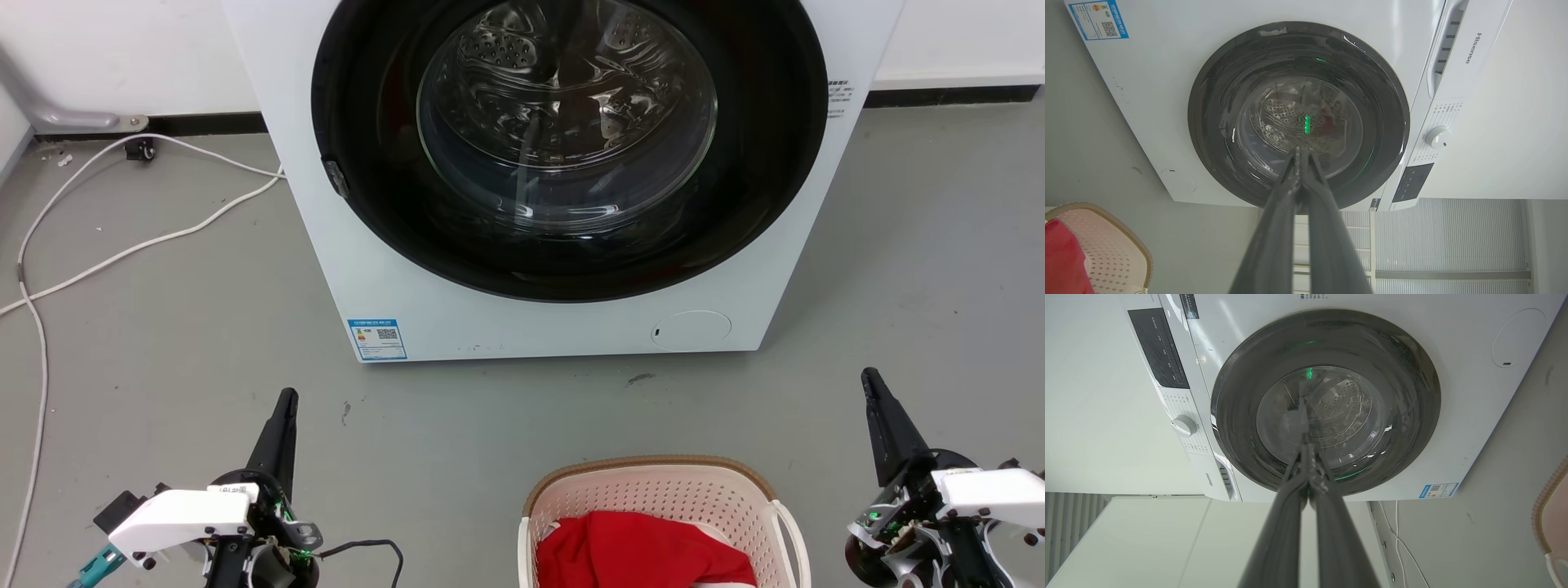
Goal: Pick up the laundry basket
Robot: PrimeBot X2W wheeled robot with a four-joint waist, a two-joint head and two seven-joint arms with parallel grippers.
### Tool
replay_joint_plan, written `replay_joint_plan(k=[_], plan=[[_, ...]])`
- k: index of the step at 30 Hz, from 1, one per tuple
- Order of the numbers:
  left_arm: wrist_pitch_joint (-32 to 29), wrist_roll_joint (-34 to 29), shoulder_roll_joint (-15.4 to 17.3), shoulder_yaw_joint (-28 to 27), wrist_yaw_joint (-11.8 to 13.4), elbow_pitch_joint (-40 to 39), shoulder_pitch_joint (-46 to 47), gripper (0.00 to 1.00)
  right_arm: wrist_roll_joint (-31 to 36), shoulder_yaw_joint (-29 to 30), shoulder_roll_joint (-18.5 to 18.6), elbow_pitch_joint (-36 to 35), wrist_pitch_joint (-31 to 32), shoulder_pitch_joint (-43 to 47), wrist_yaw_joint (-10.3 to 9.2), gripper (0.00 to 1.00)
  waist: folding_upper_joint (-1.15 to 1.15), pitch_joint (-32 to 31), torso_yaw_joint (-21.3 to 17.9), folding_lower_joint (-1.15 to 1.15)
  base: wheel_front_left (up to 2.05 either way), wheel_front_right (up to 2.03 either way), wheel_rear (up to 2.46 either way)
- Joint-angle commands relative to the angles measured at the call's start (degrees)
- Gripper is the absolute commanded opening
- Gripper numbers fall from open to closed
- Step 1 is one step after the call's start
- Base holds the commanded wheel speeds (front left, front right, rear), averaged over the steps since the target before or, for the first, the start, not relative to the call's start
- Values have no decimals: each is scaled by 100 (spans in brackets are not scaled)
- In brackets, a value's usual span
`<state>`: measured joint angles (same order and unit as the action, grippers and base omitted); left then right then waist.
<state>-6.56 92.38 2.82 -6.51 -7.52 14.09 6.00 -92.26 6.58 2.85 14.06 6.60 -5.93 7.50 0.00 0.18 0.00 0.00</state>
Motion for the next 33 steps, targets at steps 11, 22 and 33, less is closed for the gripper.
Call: replay_joint_plan(k=[11, 22, 33], plan=[[-14, 7, 11, -14, -14, 3, 51, 0, -25, 0, 5, 1, 11, -62, -2, 0, 0, 0, 0, 0, 0, 0, 0], [-14, 7, 11, -14, -14, 3, 51, 0, -26, -1, 5, 1, 10, -62, -2, 0, 0, 0, 0, 0, 0, 0, 0], [177, -163, -17, 80, 3, 36, -122, 100, 197, -30, -6, 84, -170, 134, -1, 100, 0, 4, 1, 0, 0, 0, 0]])
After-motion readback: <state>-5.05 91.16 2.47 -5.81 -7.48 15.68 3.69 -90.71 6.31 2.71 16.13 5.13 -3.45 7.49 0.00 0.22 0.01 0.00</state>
